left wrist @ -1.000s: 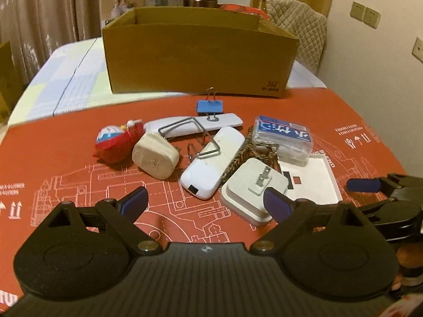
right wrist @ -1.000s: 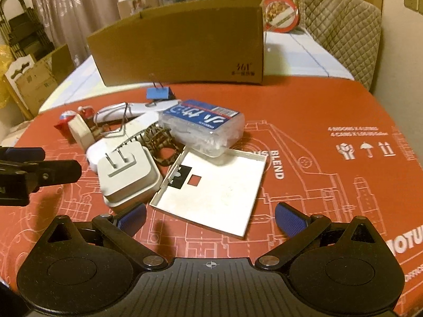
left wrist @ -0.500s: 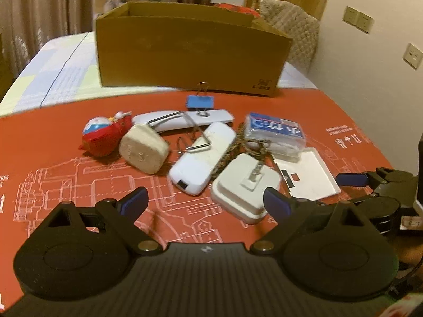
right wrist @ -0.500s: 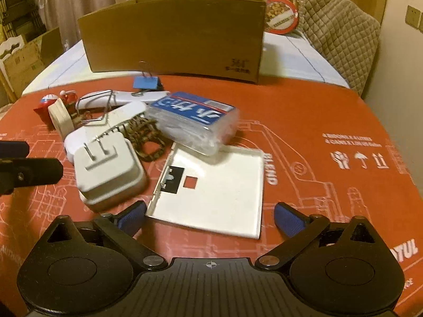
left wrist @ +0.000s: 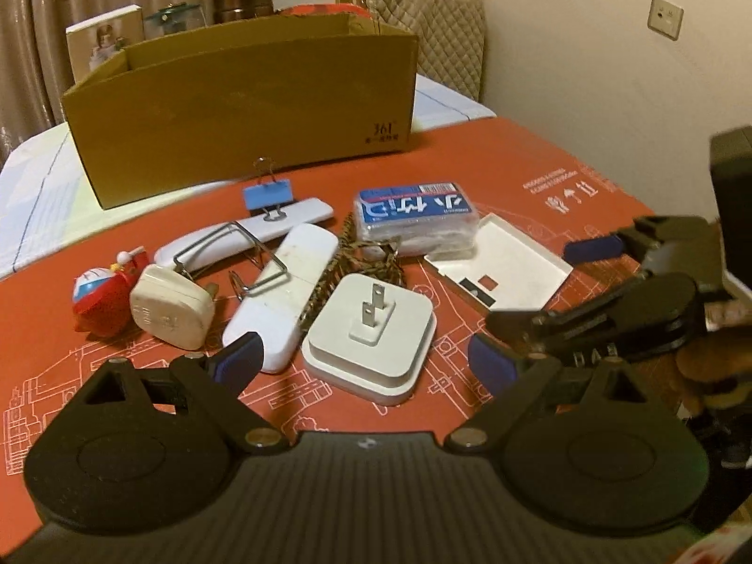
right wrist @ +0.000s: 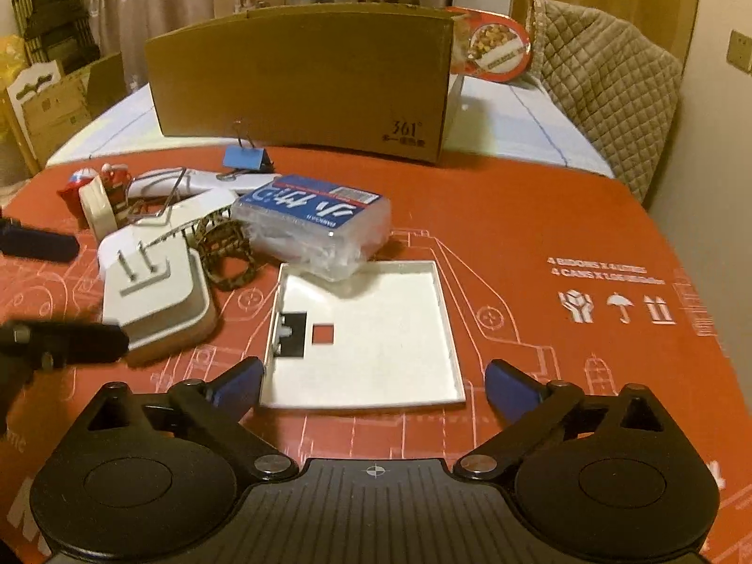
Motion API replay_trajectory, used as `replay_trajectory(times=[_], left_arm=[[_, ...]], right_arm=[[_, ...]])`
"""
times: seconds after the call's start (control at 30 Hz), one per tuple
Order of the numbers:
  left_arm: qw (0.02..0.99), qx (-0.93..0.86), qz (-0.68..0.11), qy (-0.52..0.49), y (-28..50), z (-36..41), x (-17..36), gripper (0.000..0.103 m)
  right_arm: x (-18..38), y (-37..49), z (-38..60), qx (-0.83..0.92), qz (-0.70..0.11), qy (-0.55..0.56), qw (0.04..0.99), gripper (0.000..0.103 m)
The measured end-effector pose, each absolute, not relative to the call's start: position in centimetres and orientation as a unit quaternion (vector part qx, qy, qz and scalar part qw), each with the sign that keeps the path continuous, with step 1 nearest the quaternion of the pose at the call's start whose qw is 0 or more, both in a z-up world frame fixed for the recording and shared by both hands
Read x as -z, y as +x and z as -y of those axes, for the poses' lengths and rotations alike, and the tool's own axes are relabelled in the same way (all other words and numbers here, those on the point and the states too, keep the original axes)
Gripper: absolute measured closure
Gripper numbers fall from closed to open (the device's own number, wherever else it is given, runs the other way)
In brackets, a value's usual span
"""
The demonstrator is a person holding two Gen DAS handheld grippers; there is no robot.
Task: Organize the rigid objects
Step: 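Close left tool on the plug adapter while right tool grips the white lid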
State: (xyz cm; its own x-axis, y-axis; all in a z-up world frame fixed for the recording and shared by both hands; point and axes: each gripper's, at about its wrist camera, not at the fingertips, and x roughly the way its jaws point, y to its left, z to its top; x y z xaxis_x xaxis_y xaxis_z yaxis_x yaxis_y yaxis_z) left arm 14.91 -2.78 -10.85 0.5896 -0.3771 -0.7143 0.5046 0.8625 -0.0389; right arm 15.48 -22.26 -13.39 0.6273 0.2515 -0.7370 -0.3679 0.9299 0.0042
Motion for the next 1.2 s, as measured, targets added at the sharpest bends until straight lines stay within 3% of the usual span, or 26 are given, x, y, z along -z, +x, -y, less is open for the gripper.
replay_trajectory(times=[0.23,0.3,0.33,0.67,0.77,1.0,1.2], left_arm=[[0.883,0.253,-0.383,0.093,15.5,3.2,11.5,0.011],[0.883,0.258,-0.380,0.097,15.6,3.5,11.5,0.011],[0.883,0.260,-0.377,0.101,15.6,3.7,11.6,0.011],[0.873,0.272,-0.381,0.137,15.9,5.3,12.5,0.021],[0.873,0.277,-0.382,0.121,16.1,5.2,12.2,0.031],[0.870,0.265,-0.401,0.110,17.2,5.7,12.7,0.042],[0.869,0.265,-0.401,0.121,17.0,6.7,13.0,0.042]], right_arm=[[13.5,17.1,22.1,-0.186,-0.390,-0.079,0.898,0.006],[13.3,17.0,22.0,-0.192,-0.388,-0.082,0.898,0.017],[13.1,16.9,22.0,-0.193,-0.389,-0.086,0.897,0.018],[12.4,16.0,24.3,-0.154,-0.416,-0.063,0.894,0.018],[12.2,15.9,24.6,-0.150,-0.417,-0.057,0.895,0.018],[12.1,15.9,24.7,-0.144,-0.417,-0.055,0.896,0.018],[12.3,16.1,24.6,-0.142,-0.416,-0.055,0.897,0.018]])
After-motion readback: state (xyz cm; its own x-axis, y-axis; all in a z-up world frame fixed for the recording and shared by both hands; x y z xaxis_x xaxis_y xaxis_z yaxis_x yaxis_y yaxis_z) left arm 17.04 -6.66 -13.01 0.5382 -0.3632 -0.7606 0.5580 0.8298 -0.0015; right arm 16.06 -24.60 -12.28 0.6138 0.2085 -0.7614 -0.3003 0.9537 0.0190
